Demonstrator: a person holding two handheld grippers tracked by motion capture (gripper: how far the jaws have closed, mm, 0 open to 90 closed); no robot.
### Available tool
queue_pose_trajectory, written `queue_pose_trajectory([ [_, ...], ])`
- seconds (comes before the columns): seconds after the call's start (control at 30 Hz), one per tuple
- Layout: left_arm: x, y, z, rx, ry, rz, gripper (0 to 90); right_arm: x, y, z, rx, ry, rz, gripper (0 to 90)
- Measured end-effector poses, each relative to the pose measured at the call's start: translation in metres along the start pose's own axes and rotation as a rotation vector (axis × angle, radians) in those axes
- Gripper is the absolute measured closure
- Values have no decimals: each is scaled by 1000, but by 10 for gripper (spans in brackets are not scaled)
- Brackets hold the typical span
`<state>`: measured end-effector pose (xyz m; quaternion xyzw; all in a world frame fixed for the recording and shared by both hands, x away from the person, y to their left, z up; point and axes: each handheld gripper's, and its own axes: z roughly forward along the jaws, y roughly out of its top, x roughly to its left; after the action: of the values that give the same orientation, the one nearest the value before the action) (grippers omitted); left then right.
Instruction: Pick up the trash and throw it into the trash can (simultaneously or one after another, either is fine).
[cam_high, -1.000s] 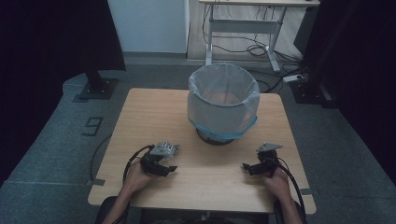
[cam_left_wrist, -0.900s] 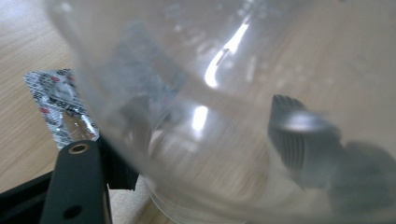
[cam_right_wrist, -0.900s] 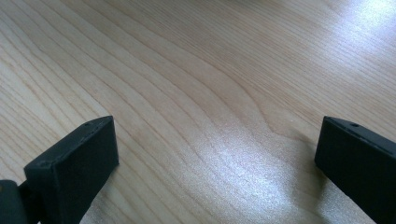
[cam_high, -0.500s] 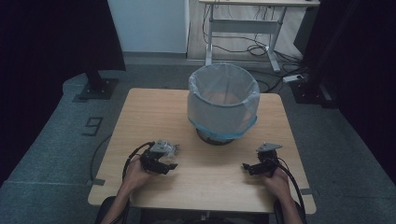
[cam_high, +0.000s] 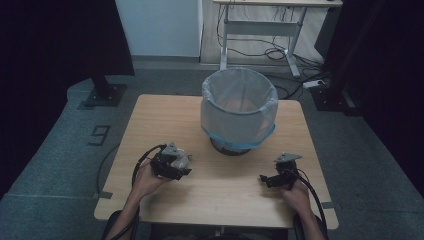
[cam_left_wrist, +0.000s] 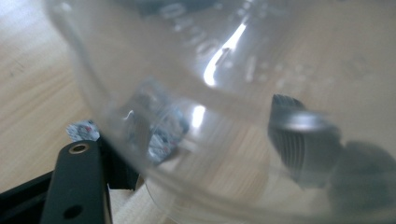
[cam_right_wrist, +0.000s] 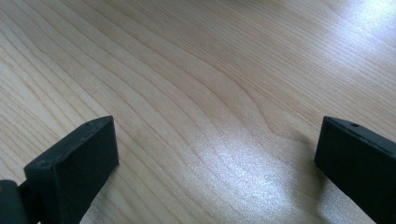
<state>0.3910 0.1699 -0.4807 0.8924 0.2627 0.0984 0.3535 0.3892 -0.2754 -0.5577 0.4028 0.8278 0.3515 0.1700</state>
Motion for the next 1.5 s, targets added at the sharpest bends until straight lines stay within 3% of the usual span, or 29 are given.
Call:
queue_pose_trajectory([
  [0.5, 11, 28, -17, 4, 54, 7, 312, 0, 0, 0, -1, 0, -1, 0],
  [1.17, 24, 61, -36, -15, 52, -18, 312, 0, 0, 0, 0, 0, -1, 0],
  [1.5, 26, 81, -46, -16, 54, -2, 312, 0, 0, 0, -1, -2, 0, 0],
])
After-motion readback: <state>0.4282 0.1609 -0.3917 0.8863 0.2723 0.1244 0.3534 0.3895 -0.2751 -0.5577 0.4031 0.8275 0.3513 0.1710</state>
